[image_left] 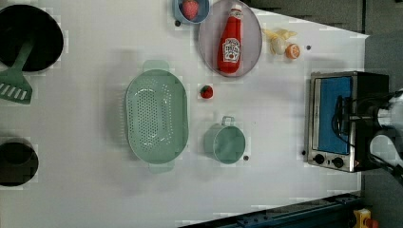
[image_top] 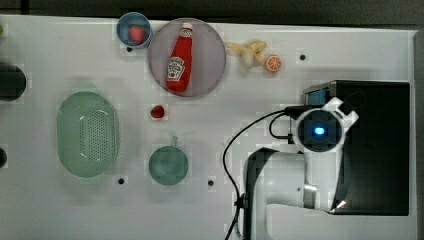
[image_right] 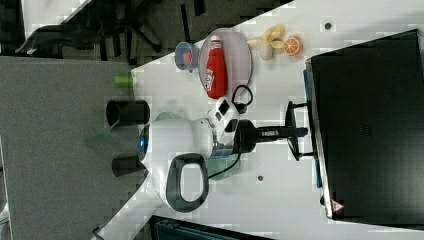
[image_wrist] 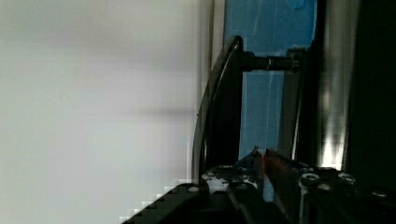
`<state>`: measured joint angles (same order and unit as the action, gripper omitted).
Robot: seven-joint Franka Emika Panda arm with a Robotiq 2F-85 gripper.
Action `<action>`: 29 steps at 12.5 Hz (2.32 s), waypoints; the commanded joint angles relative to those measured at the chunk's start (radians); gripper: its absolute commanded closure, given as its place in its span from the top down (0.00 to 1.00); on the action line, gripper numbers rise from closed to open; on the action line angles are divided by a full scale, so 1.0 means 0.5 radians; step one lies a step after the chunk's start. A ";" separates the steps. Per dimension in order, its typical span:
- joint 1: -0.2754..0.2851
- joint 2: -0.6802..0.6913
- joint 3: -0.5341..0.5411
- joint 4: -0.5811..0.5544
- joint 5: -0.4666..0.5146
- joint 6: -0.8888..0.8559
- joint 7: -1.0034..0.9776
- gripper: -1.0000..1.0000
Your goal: Flap open oven.
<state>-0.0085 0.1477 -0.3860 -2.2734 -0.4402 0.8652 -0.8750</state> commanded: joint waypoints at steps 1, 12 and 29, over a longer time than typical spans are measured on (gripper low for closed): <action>0.104 0.055 0.120 -0.038 -0.115 -0.025 0.390 0.18; 0.384 0.574 0.336 -0.002 -0.954 -0.074 1.767 0.18; 0.456 -0.088 0.331 0.090 0.239 -0.236 2.016 0.18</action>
<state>0.2249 0.1199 -0.2036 -2.2461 -0.3328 0.7681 0.0892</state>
